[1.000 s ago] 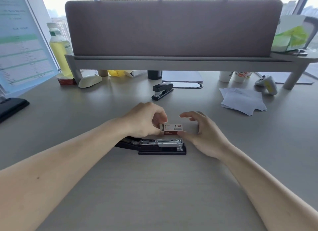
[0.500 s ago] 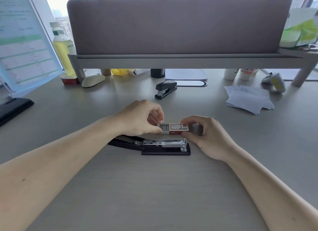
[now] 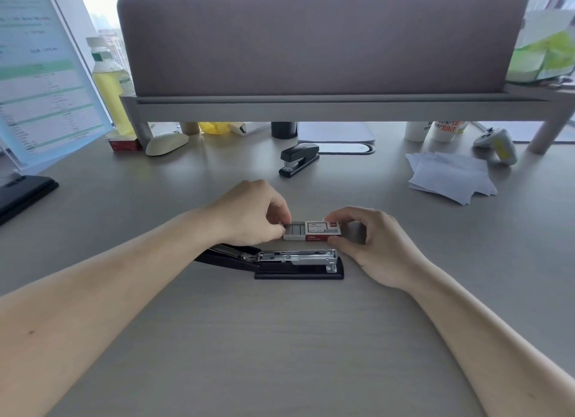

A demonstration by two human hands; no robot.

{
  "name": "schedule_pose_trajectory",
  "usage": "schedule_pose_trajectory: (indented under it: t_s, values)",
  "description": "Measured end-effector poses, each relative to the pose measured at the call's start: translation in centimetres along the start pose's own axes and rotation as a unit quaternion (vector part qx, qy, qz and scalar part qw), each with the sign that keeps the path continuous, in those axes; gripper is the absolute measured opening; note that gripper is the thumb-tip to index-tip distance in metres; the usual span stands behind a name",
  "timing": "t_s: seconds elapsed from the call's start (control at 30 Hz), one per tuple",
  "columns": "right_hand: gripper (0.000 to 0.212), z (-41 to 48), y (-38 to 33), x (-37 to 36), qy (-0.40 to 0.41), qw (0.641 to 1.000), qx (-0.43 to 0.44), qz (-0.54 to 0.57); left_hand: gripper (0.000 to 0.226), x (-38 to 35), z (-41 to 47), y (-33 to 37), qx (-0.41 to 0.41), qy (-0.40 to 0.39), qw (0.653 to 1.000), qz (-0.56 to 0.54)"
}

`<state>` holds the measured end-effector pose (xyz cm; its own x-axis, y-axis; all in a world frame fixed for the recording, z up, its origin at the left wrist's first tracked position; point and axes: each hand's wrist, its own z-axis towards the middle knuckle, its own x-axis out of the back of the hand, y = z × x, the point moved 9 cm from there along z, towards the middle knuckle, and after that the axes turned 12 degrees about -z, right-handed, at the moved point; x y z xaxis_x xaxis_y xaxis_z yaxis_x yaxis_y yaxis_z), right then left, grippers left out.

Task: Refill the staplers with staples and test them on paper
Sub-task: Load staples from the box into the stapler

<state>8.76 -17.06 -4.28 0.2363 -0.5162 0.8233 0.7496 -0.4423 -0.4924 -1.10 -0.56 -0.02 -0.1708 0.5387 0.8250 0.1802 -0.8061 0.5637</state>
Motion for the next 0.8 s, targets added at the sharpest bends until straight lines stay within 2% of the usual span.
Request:
schedule_pose_trajectory:
  t_s: [0.3,0.67,0.73,0.8]
  values:
    - [0.022,-0.1,-0.8,0.2,0.010,0.999,0.024,-0.027,0.012,-0.1,0.3,0.0,0.017,0.000,1.000,0.015]
    - [0.023,-0.1,-0.9,0.1,0.017,0.999,0.032,-0.039,0.012,0.2,0.1,-0.2,0.038,0.002,0.999,-0.030]
    - [0.029,-0.2,-0.8,0.0,0.012,0.999,0.030,-0.038,0.010,1.1,-0.1,0.1,0.030,0.025,0.996,-0.084]
    - [0.036,-0.3,-0.7,0.2,0.015,0.999,0.022,-0.022,0.008,2.6,-0.5,0.4,0.028,0.071,0.978,-0.196]
